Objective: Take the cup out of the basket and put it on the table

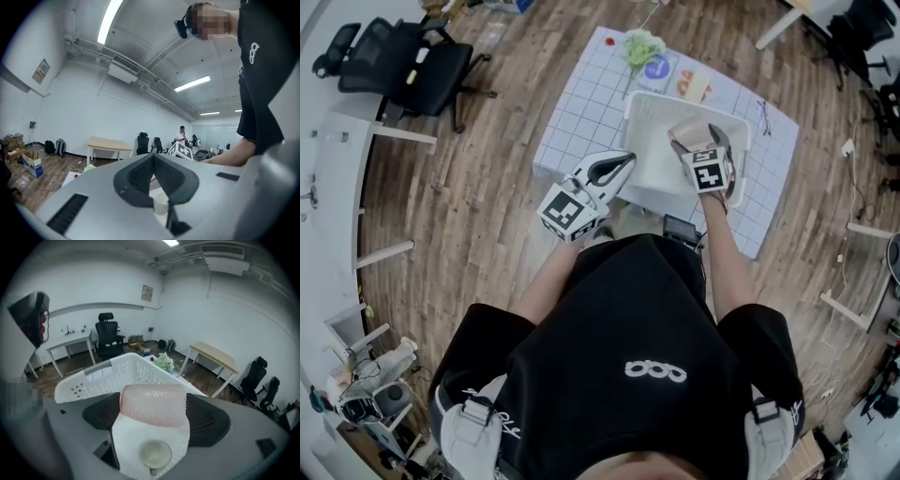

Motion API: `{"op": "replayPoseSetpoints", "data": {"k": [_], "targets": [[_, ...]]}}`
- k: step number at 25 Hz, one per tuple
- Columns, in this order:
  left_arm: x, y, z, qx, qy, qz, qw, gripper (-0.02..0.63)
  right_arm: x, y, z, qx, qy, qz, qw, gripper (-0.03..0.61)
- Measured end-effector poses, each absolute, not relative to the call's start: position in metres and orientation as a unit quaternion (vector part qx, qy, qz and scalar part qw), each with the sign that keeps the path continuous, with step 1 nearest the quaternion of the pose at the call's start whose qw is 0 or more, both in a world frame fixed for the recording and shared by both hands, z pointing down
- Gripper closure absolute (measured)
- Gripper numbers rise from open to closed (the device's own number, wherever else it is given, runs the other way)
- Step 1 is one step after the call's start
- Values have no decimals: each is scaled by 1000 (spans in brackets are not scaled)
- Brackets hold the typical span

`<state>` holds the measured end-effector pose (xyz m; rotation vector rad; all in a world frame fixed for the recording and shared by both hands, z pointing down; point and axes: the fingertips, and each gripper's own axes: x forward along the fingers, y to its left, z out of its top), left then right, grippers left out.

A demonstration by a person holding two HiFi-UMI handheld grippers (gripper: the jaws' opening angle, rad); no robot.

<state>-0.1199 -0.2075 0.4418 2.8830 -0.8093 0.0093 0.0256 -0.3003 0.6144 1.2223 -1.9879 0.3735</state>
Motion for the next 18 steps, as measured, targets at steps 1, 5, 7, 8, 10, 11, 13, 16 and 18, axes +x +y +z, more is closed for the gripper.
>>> {"op": "replayPoseSetpoints", "data": {"k": [1, 5, 7, 8, 10, 11, 13, 16, 18], "targets": [[-122, -205, 441, 960, -269, 3, 72, 606, 23, -296, 603, 485, -785, 153, 355, 169], [-129, -197, 438, 962, -267, 1, 66, 606, 17, -281, 564, 506, -801, 170, 270, 169], [-131, -194, 434, 962, -265, -1, 64, 606, 17, -273, 550, 513, -807, 183, 228, 170], [-132, -192, 433, 962, -265, -2, 62, 606, 17, -269, 544, 515, -809, 193, 205, 169], [-133, -189, 430, 963, -262, -2, 59, 606, 19, -261, 535, 519, -812, 218, 158, 169], [-132, -187, 429, 964, -261, -2, 57, 606, 21, -257, 532, 520, -811, 230, 136, 169], [-132, -184, 427, 965, -257, -2, 53, 606, 24, -250, 529, 520, -810, 251, 102, 170], [-131, -178, 425, 967, -251, -3, 48, 606, 25, -240, 525, 520, -807, 272, 70, 169], [-132, -174, 424, 967, -249, -4, 46, 606, 25, -234, 523, 521, -805, 276, 62, 169]]}}
